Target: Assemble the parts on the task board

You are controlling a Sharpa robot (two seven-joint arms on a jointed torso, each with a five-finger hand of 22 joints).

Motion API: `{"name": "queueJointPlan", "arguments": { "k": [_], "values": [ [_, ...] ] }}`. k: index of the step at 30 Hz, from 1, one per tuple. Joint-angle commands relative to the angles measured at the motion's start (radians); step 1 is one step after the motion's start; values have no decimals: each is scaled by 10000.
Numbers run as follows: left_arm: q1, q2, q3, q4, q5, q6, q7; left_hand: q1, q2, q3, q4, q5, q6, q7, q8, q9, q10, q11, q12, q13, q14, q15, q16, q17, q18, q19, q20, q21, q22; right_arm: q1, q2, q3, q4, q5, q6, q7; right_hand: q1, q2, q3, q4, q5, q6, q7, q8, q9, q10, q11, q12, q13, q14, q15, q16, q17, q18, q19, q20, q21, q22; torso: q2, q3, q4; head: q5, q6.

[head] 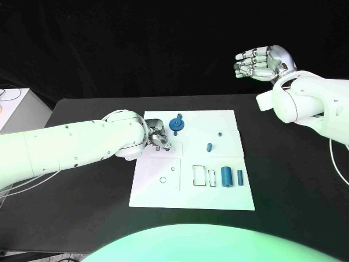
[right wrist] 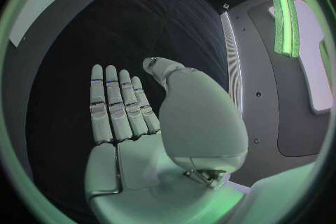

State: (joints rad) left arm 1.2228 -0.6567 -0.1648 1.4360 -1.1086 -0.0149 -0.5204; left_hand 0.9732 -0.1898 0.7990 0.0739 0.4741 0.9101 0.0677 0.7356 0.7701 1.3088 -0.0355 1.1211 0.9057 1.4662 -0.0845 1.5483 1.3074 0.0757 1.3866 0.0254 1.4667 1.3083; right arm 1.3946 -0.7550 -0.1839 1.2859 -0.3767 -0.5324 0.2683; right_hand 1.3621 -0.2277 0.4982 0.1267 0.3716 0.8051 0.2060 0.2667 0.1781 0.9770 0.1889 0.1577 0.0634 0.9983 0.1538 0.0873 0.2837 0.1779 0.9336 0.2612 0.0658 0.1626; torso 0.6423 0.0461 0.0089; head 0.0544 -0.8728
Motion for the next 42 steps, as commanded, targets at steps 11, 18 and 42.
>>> {"name": "queueJointPlan", "arguments": {
  "k": [11, 18, 42],
  "values": [
    [-58, 201, -38, -96, 12, 655, 37, -96, 113, 1421, -1638, -80, 296, -333, 33, 18, 77, -23, 50, 18, 969, -63, 64, 2372, -163, 73, -14, 42, 32, -1, -28, 1, 74, -61, 203, 38, -145, 0, 7, -56, 35, 57, 432, -72, -22, 61, 37, -73, -6, -42, 14, -86, -38, 49, -86, 28, -39, -51, -3, -7, 8, -47, 2],
    [-59, 210, -42, -111, -16, 678, 33, -16, 226, 1406, -1652, -50, 304, -354, 33, 22, 80, -46, 38, 14, 973, -80, 74, 2388, -169, 91, -25, 48, 59, -1, -29, 1, 76, -61, 212, 42, -155, 2, 5, -59, 36, 57, 435, -78, -24, 59, 40, -84, -7, -50, 19, -95, -50, 49, -96, 32, -39, -67, -10, -9, 18, -44, 2],
    [-68, 106, -23, -88, 359, 554, 13, 102, 387, 1451, -1711, -33, 326, -364, 20, 15, 92, -62, 14, -9, 990, -98, 110, 2447, -206, 209, -46, 116, 229, -23, -25, 1, 57, -62, 251, 58, -165, 4, 1, -67, 38, 58, 437, -87, -27, 58, 44, -101, -6, -60, 25, -109, -69, 50, -111, 39, -37, -94, -17, 1, 11, -30, 2]
  ]
}}
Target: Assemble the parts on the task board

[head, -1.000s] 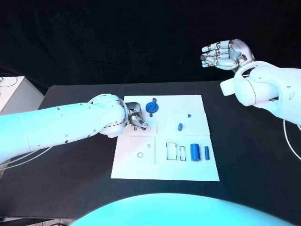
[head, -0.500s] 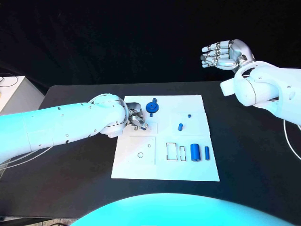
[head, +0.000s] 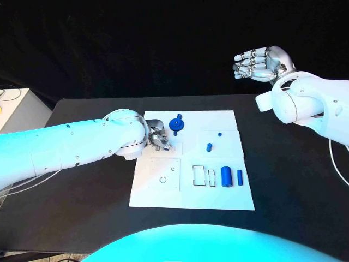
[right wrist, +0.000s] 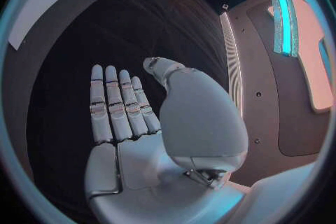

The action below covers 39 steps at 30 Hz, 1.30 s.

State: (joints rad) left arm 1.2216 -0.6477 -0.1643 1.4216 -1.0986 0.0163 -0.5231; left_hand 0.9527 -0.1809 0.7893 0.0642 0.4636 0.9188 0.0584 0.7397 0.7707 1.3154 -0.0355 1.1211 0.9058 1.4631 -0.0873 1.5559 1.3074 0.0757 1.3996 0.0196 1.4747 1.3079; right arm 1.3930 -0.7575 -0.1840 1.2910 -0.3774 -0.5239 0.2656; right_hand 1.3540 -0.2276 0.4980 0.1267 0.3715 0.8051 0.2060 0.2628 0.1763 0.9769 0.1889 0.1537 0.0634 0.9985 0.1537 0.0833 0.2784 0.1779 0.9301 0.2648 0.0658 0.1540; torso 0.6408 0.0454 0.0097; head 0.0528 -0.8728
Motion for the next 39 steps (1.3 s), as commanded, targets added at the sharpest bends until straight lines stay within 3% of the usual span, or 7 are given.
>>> {"name": "queueJointPlan", "arguments": {
  "k": [1, 21, 27, 31, 39],
  "values": [
    [-56, 4, -18, 64, 279, 265, 39, 307, 298, 1548, -1613, 72, 239, -271, -21, 10, 26, -63, 14, -10, 1021, -70, 34, 2447, -207, 79, 13, 35, 233, -9, 0, 1, 4, -55, 166, 86, -84, 3, 3, -67, 38, 58, 437, -48, -8, 58, 43, -61, -6, -61, 27, -68, -17, 50, -76, 3, -37, -9, -2, 7, 6, -5, 2],
    [-28, 36, 205, -177, 433, 536, 13, 334, 308, 1567, -1651, 81, 246, -273, -25, 7, 36, -65, 20, 2, 1030, -74, 53, 2477, -213, 100, 8, 49, 263, -51, 19, -1, -33, -55, 189, 88, -84, 3, 3, -67, 38, 58, 437, -48, -8, 58, 43, -61, -6, -61, 27, -68, -17, 50, -76, 3, -37, -9, 7, 3, 1, -13, 2],
    [-18, 154, 210, -288, 357, 703, -1, 335, 306, 1567, -1661, 80, 249, -271, -27, 6, 33, -64, 10, -13, 1028, -75, 49, 2471, -213, 99, 6, 49, 262, -53, 20, -2, -25, -55, 205, 80, -95, 9, 1, -81, 35, 65, 438, -58, -11, 64, 45, -80, -5, -67, 32, -81, -41, 52, -91, 10, -33, -44, 10, 2, 7, -13, 2],
    [-15, 248, 157, -358, 263, 907, -10, 285, 255, 1484, -1661, 44, 246, -254, -42, 0, 31, -48, -4, -27, 1019, -66, 31, 2441, -197, 45, 6, 19, 187, -53, 22, -2, -24, -55, 216, 74, -95, 9, 1, -81, 35, 65, 438, -58, -11, 64, 45, -80, -5, -67, 32, -81, -41, 52, -91, 10, -33, -44, 8, -2, 13, -42, 2],
    [-17, 373, 106, -438, 149, 1172, -18, 136, 153, 785, -1483, -43, 208, -279, -83, 7, 56, -45, -46, -58, 1014, -47, 23, 2429, -183, -19, 32, -41, 113, -54, 20, -3, -17, -55, 235, 70, -95, 9, 1, -81, 35, 65, 438, -58, -11, 64, 45, -80, -5, -67, 32, -81, -41, 52, -91, 10, -33, -44, 0, -1, 7, -45, 2]
  ]
}}
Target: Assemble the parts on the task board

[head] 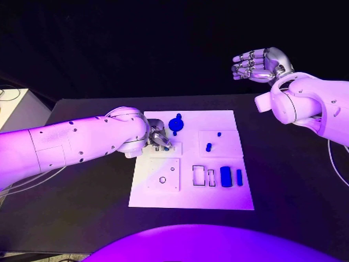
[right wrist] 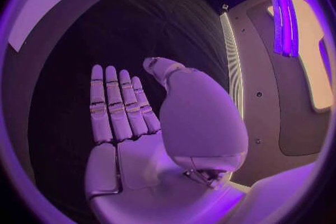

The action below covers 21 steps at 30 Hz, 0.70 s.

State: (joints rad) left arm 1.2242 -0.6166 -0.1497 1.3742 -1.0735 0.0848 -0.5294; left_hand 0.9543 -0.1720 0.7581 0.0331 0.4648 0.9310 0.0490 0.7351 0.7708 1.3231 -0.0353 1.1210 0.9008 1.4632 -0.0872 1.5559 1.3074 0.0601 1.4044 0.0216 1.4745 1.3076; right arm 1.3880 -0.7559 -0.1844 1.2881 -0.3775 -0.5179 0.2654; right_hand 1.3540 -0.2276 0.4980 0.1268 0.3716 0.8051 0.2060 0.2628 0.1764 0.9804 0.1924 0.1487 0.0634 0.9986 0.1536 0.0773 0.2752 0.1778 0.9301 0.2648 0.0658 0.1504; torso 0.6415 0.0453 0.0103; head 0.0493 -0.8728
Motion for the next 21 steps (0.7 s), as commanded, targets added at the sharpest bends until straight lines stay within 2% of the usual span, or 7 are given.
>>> {"name": "queueJointPlan", "arguments": {
  "k": [1, 11, 12, 14, 21],
  "values": [
    [-43, 65, -43, 38, -120, 518, 45, 106, 35, 1008, -1154, -59, 78, -192, -43, 7, -23, -50, -55, -19, 1010, -49, 16, 2418, -25, -69, 12, -44, 112, -3, 4, 1, 13, -54, 177, 71, -95, 9, 1, -82, 35, 65, 438, -58, -13, 30, 10, -29, -5, -67, 32, -22, -8, 52, -91, 10, -34, -8, -8, 1, 3, -8, 2],
    [-46, 28, -62, 55, -278, 616, 43, 50, -61, 699, -1059, -70, 60, -222, -69, 2, -35, -66, -85, -46, 1007, -59, 11, 2410, -19, -89, 8, -70, 83, -5, -11, -1, 38, -54, 178, 68, -126, 7, -16, -91, 30, 56, 456, -81, -21, 24, 24, -60, -6, -90, 45, -46, -43, 51, -118, 24, -34, -57, -5, 4, 0, -3, 2],
    [-46, 19, -62, 61, -291, 612, 44, -39, -86, 339, -881, -106, 88, -259, -91, -14, -35, -85, -92, -57, 1005, -73, 7, 2404, -16, -98, 2, -90, 65, -6, -13, -1, 44, -54, 178, 69, -126, 7, -16, -91, 30, 56, 456, -81, -21, 24, 24, -60, -6, -90, 45, -46, -43, 51, -118, 24, -34, -57, -5, 5, -2, 11, 2],
    [-47, 0, -63, 77, -310, 610, 47, -50, -87, 135, -789, -108, 109, -268, -112, -30, -41, -94, -92, -52, 1002, -82, 2, 2397, -16, -94, -9, -97, 66, -6, -20, -1, 55, -54, 176, 70, -137, 5, -23, -96, 29, 49, 464, -93, -25, 17, 31, -74, -7, -100, 51, -55, -57, 50, -128, 28, -33, -76, -6, 6, -5, -8, 2],
    [-49, -70, -64, 127, -399, 624, 54, -372, -282, -1375, 60, -166, 304, -287, -254, -158, -100, -104, -67, -9, 1002, -95, 1, 2396, -19, -75, -28, -137, 62, -9, -43, -1, 78, -54, 164, 73, -152, 2, -34, -103, 28, 38, 476, -108, -30, 9, 41, -91, -7, -112, 58, -66, -76, 50, -143, 35, -33, -101, -4, 6, -3, -3, 2]
  ]
}}
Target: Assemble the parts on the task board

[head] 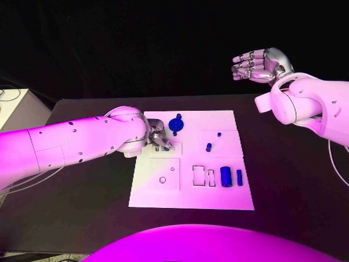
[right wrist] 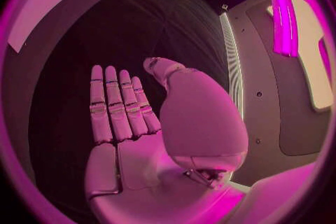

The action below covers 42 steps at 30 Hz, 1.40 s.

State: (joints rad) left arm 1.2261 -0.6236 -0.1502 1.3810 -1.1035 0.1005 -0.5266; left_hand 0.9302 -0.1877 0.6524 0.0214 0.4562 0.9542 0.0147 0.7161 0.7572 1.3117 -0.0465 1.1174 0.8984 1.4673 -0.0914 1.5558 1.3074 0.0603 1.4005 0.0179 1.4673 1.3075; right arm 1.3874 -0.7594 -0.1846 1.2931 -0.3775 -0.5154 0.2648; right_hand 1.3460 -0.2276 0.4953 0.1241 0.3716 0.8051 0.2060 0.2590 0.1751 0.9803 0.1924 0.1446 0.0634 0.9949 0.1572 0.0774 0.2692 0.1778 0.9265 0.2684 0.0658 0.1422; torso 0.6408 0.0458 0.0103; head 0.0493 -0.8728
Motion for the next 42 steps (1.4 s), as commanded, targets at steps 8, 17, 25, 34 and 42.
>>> {"name": "queueJointPlan", "arguments": {
  "k": [8, 17, 25, 34, 42],
  "values": [
    [-69, -75, -58, 77, -174, 435, 27, -127, -187, -1219, 711, -137, 138, 65, -126, -66, 1, 15, -8, 46, 966, -51, 10, 2410, -28, -4, 7, -69, 96, -4, -38, 1, 49, -54, 128, 82, -93, -3, -21, -77, 27, 32, 487, -82, -22, 5, 51, -65, -6, -86, 30, -75, -33, 49, -121, 6, -33, -43, 10, -2, -4, -12, 2],
    [-69, -163, -52, 116, -246, 362, 29, -4, -202, -1937, 1370, -1300, 157, 82, -165, -87, -20, 32, -5, 40, 967, -37, 11, 2413, -27, 5, 21, -83, 105, -4, -60, 1, 56, -52, 103, 88, -228, 10, -116, -37, -69, 30, 517, -124, -35, 4, 74, -113, -2, -108, 51, -91, -104, 52, -162, 31, -25, -142, 2, -6, 0, -16, 2],
    [-69, -260, 32, 227, -268, 267, 33, 46, -203, -2066, 1533, -1442, 165, 83, -164, -86, -18, 35, 3, 46, 969, -34, 16, 2421, -28, 11, 24, -83, 113, -6, -69, 1, 56, -51, 108, 91, -251, 13, -135, -29, -78, 27, 521, -133, -38, 1, 78, -123, -2, -115, 56, -94, -118, 52, -172, 36, -25, -161, 3, -13, 0, -30, 2],
    [-68, -382, 176, 376, -194, 249, 49, 561, -368, -3068, 2530, -3050, 174, 86, -150, -72, -30, 41, 21, 49, 972, -25, 21, 2429, -29, 20, 39, -97, 136, -19, -76, 1, 53, -51, 122, 91, -266, 16, -148, -25, -81, 26, 525, -139, -40, 0, 81, -129, -1, -121, 59, -97, -129, 51, -180, 39, -26, -176, 2, -14, 10, -26, 2],
    [-67, -621, 531, 636, 52, 332, 52, 784, -282, -3262, 2652, -3191, 130, 97, -162, -72, -93, 51, -53, -60, 950, -20, -23, 2359, 4, -78, 42, -168, -4, -33, -92, 1, 52, -51, 140, 88, -274, 16, -157, -24, -79, 24, 528, -144, -41, -2, 83, -134, -1, -126, 62, -99, -137, 51, -187, 42, -27, -186, 5, -18, -1, -49, 2]
  ]
}}
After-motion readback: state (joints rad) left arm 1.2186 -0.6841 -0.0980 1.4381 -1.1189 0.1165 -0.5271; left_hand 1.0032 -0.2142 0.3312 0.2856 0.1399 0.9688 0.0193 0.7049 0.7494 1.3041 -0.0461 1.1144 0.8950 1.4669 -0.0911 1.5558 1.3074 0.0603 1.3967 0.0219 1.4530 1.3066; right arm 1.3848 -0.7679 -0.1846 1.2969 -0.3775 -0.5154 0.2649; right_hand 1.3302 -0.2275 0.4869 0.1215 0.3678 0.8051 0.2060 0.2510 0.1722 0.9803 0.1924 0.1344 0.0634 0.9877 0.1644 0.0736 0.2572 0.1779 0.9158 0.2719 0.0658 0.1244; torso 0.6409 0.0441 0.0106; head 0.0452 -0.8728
